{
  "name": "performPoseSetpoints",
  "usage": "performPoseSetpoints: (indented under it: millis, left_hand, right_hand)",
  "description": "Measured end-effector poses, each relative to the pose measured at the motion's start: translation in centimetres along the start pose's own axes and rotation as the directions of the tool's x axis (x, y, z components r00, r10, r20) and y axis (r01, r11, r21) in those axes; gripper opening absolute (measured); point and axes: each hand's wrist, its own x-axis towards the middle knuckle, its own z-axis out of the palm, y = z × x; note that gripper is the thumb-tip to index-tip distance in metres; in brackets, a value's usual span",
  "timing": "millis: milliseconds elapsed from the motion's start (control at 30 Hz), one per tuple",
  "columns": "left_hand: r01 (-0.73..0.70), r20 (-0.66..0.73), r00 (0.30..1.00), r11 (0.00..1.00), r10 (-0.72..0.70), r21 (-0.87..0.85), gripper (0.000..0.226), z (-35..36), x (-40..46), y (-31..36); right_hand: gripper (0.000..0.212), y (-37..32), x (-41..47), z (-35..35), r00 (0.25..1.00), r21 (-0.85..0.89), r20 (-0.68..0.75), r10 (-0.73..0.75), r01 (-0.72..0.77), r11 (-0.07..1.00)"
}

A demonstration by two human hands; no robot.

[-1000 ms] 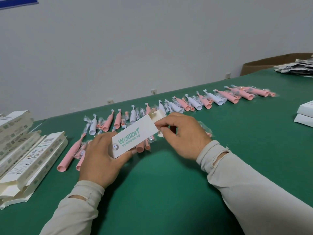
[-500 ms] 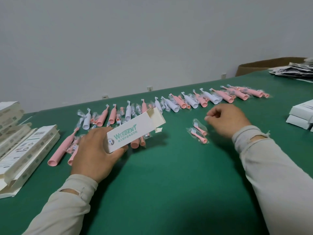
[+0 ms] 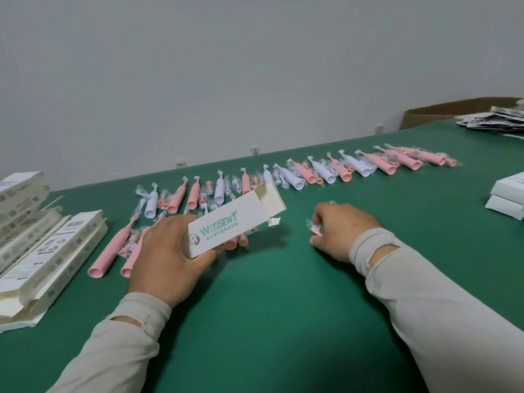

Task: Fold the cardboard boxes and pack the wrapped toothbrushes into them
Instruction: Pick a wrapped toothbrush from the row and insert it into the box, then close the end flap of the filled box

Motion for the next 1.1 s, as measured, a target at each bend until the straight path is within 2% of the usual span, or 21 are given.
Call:
performPoseSetpoints:
  millis: [100,167,200,233,300,367,400,433,500,600,667,767,867,900,933,1000,1033,1100]
  left_hand:
    - [0.007,0.003,1.0,1.0,-0.007,-0.011,0.055,0.1,-0.1,0.0]
    - [0.014,0.002,1.0,1.0,-0.014,-0.013,0.052,0.1,-0.1,-0.1]
    - [0.017,0.002,1.0,1.0,-0.017,-0.007,0.052,0.1,-0.1,-0.1]
    - [0.017,0.001,1.0,1.0,-0.017,-0.001,0.052,0.1,0.0,-0.2]
    - [0.009,0.0,1.0,1.0,-0.009,0.008,0.053,0.1,0.1,-0.2]
    - [0.011,0.019,1.0,1.0,-0.011,0.013,0.054,0.1,0.2,-0.2]
    - [0.012,0.029,0.999,1.0,-0.012,0.013,0.055,0.1,0.2,-0.2]
    - [0.011,0.035,0.999,1.0,-0.012,0.011,0.055,0.2,0.2,-0.2]
    - [0.012,0.037,0.999,1.0,-0.012,0.004,0.056,0.2,0.1,-0.2]
    - [0.007,0.033,0.999,1.0,-0.007,-0.001,0.056,0.1,0.0,-0.2]
    - [-0.01,0.044,0.999,1.0,0.01,-0.01,0.058,0.1,-0.1,0.0]
    - [-0.021,0.061,0.998,1.0,0.022,-0.012,0.06,0.1,-0.2,0.2]
    - [-0.003,0.059,0.998,1.0,0.004,-0.017,0.059,0.0,-0.2,0.0]
    - [0.003,0.06,0.998,1.0,-0.002,-0.019,0.059,0.0,-0.1,0.0]
    - [0.007,0.063,0.998,1.0,-0.006,-0.021,0.06,-0.1,-0.1,0.0]
    - [0.011,0.066,0.998,1.0,-0.009,-0.022,0.061,0.0,-0.1,0.0]
    - [0.009,0.067,0.998,1.0,-0.007,-0.021,0.061,0.0,-0.1,0.1]
    - [-0.002,0.069,0.998,1.0,0.003,-0.013,0.061,0.1,-0.2,0.1]
  right_hand:
    - [0.038,-0.7,0.0,0.7,0.999,0.016,-0.005,-0.041,0.041,0.999]
    - [0.045,-0.7,0.0,0.7,0.994,0.268,-0.08,-0.08,0.099,0.958]
    - [0.046,-0.7,-0.1,0.6,0.986,0.462,-0.145,-0.083,0.142,0.876]
    - [0.044,-0.7,-0.3,0.3,0.973,0.639,-0.216,-0.074,0.199,0.743]
    - [0.037,-1.0,-0.7,-0.4,0.941,0.854,-0.333,-0.055,0.326,0.405]
    - [0.029,-1.7,-1.2,-0.8,0.915,0.907,-0.401,-0.042,0.403,0.125]
    - [0.027,-2.2,-1.4,-0.8,0.906,0.904,-0.423,-0.036,0.424,0.058]
    - [0.026,-2.7,-1.6,-0.6,0.896,0.896,-0.442,-0.028,0.443,0.038]
    - [0.029,-3.2,-1.6,0.0,0.868,0.863,-0.497,-0.002,0.494,0.104]
    - [0.028,-3.2,-1.4,0.6,0.822,0.789,-0.57,0.006,0.545,0.285]
    - [0.026,-3.1,-1.4,0.9,0.837,0.79,-0.547,-0.024,0.526,0.316]
    - [0.017,-3.5,-1.7,1.2,0.904,0.872,-0.411,-0.118,0.427,0.237]
    - [0.011,-3.8,-1.9,0.9,0.937,0.942,-0.322,-0.137,0.331,0.047]
    - [0.016,-3.7,-1.9,0.8,0.934,0.936,-0.337,-0.115,0.346,0.063]
    - [0.02,-3.4,-1.7,0.8,0.921,0.906,-0.382,-0.08,0.39,0.166]
    - [0.024,-2.9,-1.6,0.8,0.871,0.776,-0.49,-0.037,0.455,0.436]
    - [0.023,-2.9,-1.7,0.9,0.854,0.731,-0.519,-0.031,0.462,0.502]
    - [0.023,-3.1,-1.8,1.1,0.85,0.735,-0.525,-0.025,0.469,0.49]
